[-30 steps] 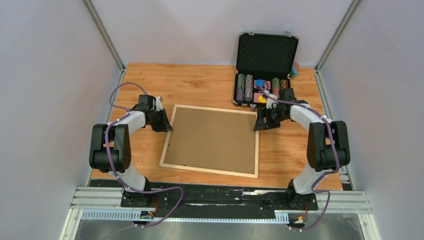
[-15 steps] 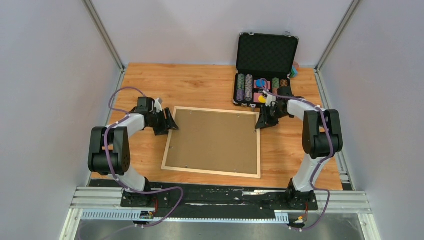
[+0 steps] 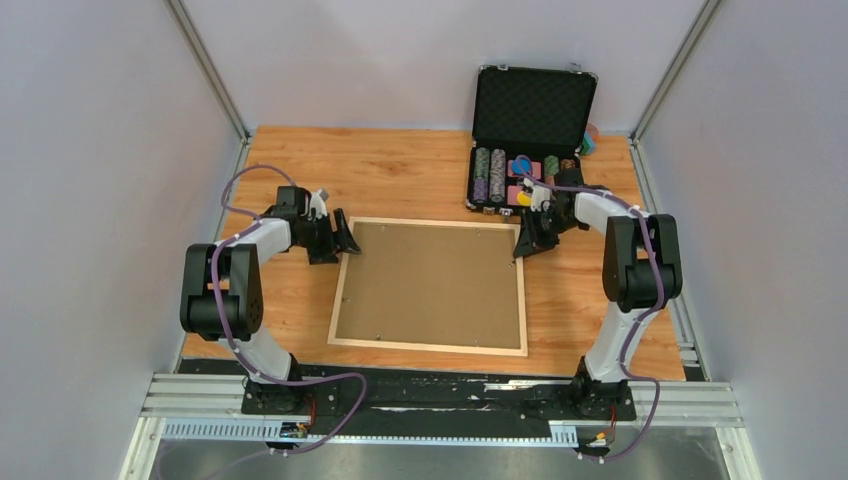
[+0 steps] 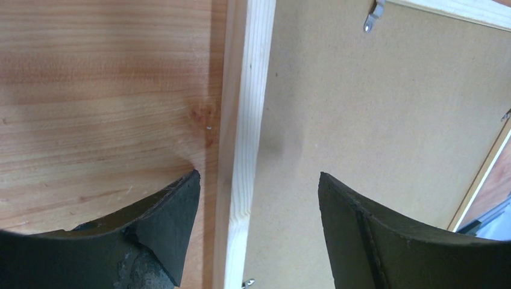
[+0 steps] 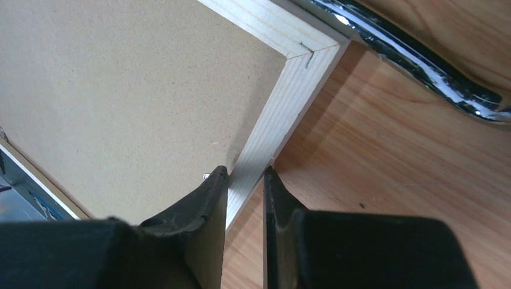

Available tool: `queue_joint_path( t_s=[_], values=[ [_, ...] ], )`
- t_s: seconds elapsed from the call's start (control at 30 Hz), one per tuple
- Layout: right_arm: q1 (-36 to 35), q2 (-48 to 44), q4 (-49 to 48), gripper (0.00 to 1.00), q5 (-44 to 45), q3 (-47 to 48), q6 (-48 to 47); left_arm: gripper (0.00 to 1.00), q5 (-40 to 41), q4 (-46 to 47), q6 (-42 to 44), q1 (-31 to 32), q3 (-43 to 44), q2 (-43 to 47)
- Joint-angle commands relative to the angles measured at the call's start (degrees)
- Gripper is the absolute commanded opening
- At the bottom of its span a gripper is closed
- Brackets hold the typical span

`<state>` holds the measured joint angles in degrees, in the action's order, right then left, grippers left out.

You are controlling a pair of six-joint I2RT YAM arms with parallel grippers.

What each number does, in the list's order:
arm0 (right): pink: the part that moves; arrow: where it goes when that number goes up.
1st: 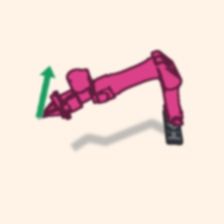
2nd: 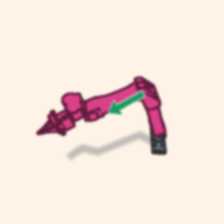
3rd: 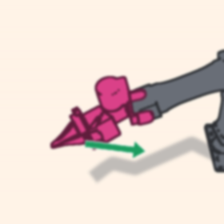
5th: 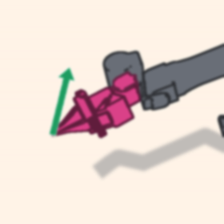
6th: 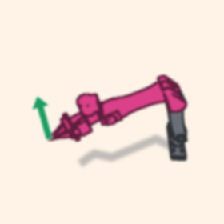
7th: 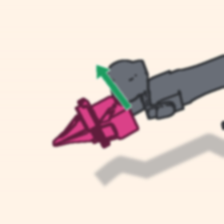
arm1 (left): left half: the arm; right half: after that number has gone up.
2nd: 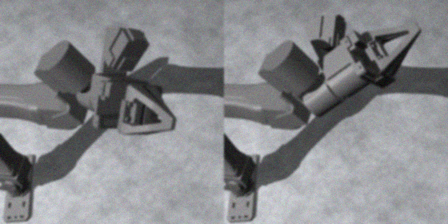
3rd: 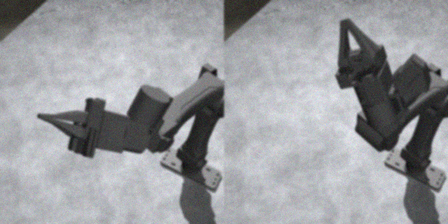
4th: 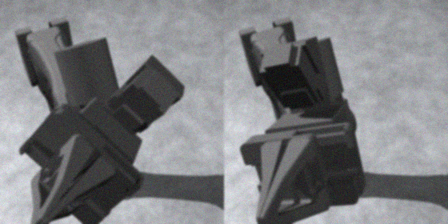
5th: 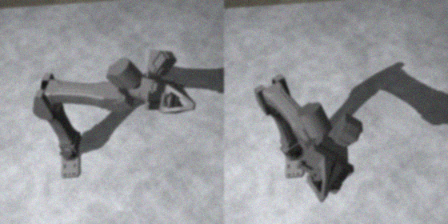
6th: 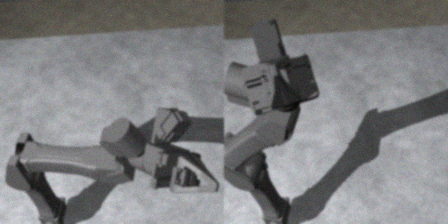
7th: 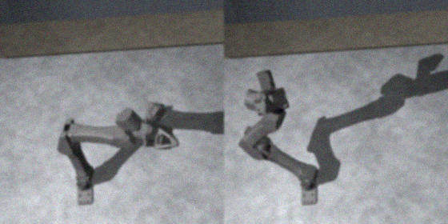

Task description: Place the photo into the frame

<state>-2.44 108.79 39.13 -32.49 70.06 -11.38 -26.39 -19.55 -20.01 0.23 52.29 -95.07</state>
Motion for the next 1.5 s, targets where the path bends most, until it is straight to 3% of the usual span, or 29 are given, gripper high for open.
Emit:
queue_joint_path(
  t_s=[0.0,0.2,0.4,0.5,1.0,1.47],
  values=[
    [1.6,1.3,-2.3,0.07,3.7,5.6,-9.8,0.81,1.2,-0.9,2.3,-0.1,1.7,-0.9],
    [1.8,1.9,-1.8,0.16,4.4,7.6,-10.8,0.84,1.1,-0.8,2.7,-0.1,1.9,-0.8],
    [1.9,-0.3,-2.4,0.53,2.0,6.9,-5.7,0.84,0.7,-0.9,2.5,-0.1,2.1,1.2],
    [1.8,-2.7,-3.3,0.61,1.3,5.0,-2.1,0.85,0.3,-1.0,2.4,-0.1,2.3,1.3],
    [0.3,-9.0,-5.3,0.58,4.6,-6.4,4.6,0.81,1.2,-0.5,3.3,-0.1,3.0,-1.3],
    [-2.1,-6.1,-5.9,0.49,7.9,-6.2,5.3,0.8,0.6,-0.7,3.5,-0.1,3.5,-2.9]
  ],
)
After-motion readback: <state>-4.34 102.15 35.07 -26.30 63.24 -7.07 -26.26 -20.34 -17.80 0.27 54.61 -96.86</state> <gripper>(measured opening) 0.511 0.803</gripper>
